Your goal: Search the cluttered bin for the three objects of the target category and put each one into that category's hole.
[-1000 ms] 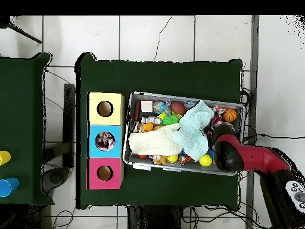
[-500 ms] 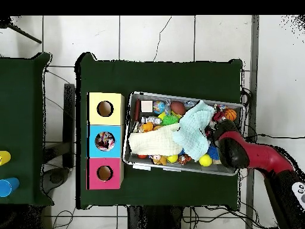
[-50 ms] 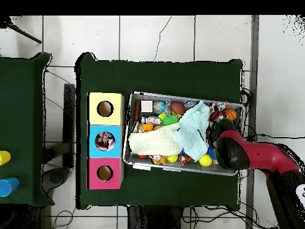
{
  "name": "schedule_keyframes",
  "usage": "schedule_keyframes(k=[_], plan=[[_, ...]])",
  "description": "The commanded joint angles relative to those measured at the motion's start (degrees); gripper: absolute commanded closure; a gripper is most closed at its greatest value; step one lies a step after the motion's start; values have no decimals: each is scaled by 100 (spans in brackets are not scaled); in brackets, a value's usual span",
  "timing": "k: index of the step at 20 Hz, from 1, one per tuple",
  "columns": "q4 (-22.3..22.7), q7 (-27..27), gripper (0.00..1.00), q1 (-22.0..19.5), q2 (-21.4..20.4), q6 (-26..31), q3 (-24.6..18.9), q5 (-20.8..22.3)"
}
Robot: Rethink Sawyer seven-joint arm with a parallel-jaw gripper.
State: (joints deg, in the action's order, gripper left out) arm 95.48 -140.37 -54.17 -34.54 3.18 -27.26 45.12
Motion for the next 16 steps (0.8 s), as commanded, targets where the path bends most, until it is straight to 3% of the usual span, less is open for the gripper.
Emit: schedule_keyframes(k=[1, 8, 13, 16], plan=[[953, 352, 100, 451, -1616, 1266, -120, -576], [1270, 351, 100, 863, -2393, 2169, 41, -1255], [1260, 242, 100, 1146, -2648, 2382, 287, -1327], [1323, 76, 100, 1247, -2686, 2215, 442, -1216]])
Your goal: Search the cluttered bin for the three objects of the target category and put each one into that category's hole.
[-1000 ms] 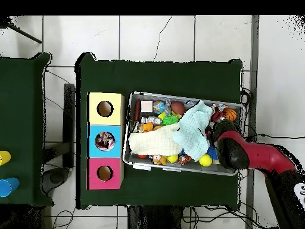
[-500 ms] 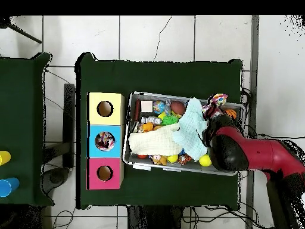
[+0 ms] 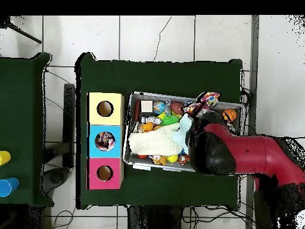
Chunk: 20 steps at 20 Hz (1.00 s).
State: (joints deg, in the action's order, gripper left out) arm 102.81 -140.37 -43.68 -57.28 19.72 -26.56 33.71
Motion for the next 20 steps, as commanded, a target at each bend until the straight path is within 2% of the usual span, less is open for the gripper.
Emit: schedule_keyframes(k=[1, 9, 14, 20], plan=[[639, 48, 100, 215, -459, 546, 388, -102], [833, -160, 100, 580, -821, 761, 516, -481], [1087, -626, 100, 1156, -974, 1067, 770, -953], [1361, -1152, 100, 1741, -851, 1259, 1144, -1654]])
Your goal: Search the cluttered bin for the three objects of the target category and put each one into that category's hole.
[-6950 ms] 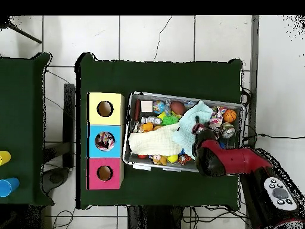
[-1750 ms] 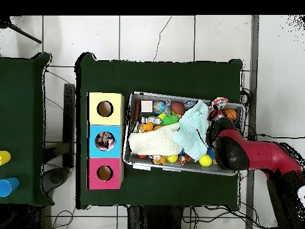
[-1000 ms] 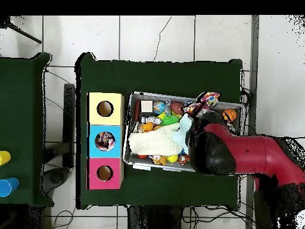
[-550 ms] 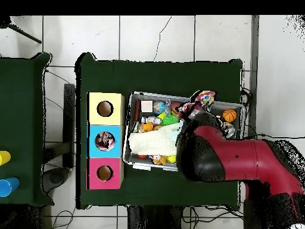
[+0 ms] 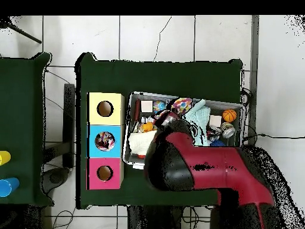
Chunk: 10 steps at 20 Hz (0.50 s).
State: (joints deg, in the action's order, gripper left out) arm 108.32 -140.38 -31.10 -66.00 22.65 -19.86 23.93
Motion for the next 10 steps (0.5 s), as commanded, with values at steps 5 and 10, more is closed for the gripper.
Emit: schedule_keyframes(k=[5, 10], plan=[[901, -1275, 100, 858, 147, 862, 738, -1067], [800, -1477, 100, 1393, 283, 785, 1165, -1214]])
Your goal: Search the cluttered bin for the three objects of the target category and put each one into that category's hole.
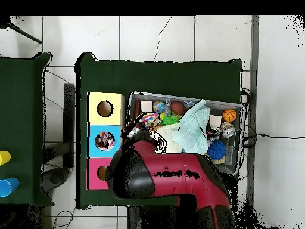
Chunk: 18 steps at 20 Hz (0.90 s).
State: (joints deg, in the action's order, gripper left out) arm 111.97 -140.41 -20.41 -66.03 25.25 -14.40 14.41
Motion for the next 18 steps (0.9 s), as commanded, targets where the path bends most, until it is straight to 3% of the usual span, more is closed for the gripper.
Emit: schedule_keyframes(k=[1, 18], plan=[[395, -1551, 100, 466, 330, 506, 731, -299], [148, -2215, 100, 2263, 1291, -400, 2148, -1254]])
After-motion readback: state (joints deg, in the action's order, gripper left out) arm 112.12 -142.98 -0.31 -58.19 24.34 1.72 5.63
